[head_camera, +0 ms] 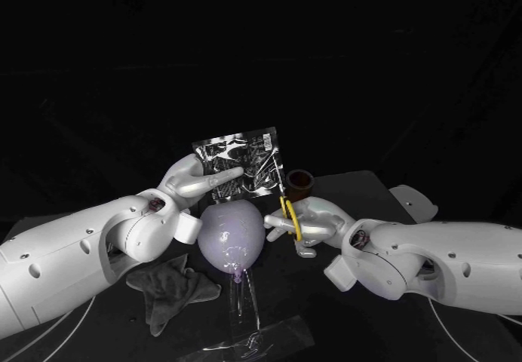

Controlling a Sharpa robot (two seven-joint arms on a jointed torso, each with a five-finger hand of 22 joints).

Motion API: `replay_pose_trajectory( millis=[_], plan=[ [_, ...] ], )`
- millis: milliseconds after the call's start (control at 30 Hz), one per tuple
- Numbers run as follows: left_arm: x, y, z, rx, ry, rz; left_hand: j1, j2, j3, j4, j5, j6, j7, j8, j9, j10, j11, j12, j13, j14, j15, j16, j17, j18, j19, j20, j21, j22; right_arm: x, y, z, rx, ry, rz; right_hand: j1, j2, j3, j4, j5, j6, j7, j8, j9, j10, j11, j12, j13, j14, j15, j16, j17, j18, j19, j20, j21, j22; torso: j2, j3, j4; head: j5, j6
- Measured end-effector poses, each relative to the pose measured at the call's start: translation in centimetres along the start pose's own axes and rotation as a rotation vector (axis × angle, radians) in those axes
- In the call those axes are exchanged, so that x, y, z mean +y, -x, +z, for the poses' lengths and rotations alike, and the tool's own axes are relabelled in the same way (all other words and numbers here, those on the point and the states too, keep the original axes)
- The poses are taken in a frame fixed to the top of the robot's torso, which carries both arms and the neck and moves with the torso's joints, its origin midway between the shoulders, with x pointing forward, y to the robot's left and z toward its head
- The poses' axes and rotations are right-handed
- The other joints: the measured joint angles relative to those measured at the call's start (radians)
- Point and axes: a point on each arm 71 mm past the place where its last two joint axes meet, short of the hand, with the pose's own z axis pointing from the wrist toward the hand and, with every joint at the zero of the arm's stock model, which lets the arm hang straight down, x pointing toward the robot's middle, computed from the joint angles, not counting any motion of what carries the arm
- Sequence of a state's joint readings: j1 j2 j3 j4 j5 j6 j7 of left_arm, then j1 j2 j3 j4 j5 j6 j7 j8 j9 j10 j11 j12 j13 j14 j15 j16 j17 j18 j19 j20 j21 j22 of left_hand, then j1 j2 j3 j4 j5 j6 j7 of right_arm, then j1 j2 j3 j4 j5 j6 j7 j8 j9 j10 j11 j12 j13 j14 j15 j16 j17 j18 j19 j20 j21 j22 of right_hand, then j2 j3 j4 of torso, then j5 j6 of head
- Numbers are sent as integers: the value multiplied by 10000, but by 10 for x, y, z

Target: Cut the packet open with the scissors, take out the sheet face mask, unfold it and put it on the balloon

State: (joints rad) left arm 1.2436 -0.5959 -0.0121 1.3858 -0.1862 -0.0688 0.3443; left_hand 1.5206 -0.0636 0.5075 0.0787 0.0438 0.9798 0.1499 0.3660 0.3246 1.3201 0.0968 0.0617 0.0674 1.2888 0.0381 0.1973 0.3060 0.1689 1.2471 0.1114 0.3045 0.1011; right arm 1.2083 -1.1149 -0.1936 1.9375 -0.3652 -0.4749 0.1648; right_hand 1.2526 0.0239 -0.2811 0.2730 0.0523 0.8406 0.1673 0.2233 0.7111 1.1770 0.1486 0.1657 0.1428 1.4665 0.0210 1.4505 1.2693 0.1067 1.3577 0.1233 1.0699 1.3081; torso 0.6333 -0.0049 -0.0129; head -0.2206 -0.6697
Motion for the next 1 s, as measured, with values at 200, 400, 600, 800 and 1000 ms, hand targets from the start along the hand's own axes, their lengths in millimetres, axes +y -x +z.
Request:
replay_pose_trajectory(
  millis=[200,400,600,800,1000],
  plan=[
    [-1,0,0,-3,-55,-3,-8,-8,0,0,-1,8,8,0,0,52,-52,-9,-2,-1,1,0,6,-3,0,0,0,0,0,0,1,-74,21,56,267,267,-395,-18,0,425,-246,163,57,613,-240,151,317,-16,-201,80,237,-12,194,-194,447,-1,0,0,0,-1,14],
    [-1,0,0,-4,-96,-6,-5,-6,0,0,-20,22,21,-1,0,66,-66,-18,-5,-1,1,0,6,-10,0,0,0,0,0,1,1,-151,21,63,451,451,-623,-26,0,634,-351,241,146,721,-199,254,576,-17,-302,98,303,-66,283,-284,593,-5,0,0,0,-2,14],
    [-1,0,0,0,-120,-12,4,2,0,0,-22,22,21,-8,0,64,-68,-6,-7,-2,2,0,18,-31,0,0,0,0,0,1,2,-178,26,58,482,540,-762,-50,0,669,-386,243,184,753,-210,255,686,-16,-303,141,354,-77,285,-286,704,-8,0,2,-2,-2,7],
    [-1,0,0,2,-139,-14,7,6,0,0,6,22,21,-20,0,63,-70,1,-9,-3,2,0,21,-64,0,0,0,0,0,1,2,-182,33,55,489,594,-1068,-51,0,525,-251,107,172,738,-261,-30,709,17,-336,142,335,-82,319,-320,704,-5,0,3,-5,20,3],
    [-1,1,0,-16,-141,-7,19,17,0,0,6,21,20,15,0,61,-71,2,-8,-3,3,0,20,-73,0,0,0,0,1,0,1,-148,101,55,487,592,-1510,-58,0,-460,220,-550,-10,-317,-295,-952,326,-18,136,-22,-72,-84,-109,-4,-126,-2,0,3,-5,21,12]
  ],
)
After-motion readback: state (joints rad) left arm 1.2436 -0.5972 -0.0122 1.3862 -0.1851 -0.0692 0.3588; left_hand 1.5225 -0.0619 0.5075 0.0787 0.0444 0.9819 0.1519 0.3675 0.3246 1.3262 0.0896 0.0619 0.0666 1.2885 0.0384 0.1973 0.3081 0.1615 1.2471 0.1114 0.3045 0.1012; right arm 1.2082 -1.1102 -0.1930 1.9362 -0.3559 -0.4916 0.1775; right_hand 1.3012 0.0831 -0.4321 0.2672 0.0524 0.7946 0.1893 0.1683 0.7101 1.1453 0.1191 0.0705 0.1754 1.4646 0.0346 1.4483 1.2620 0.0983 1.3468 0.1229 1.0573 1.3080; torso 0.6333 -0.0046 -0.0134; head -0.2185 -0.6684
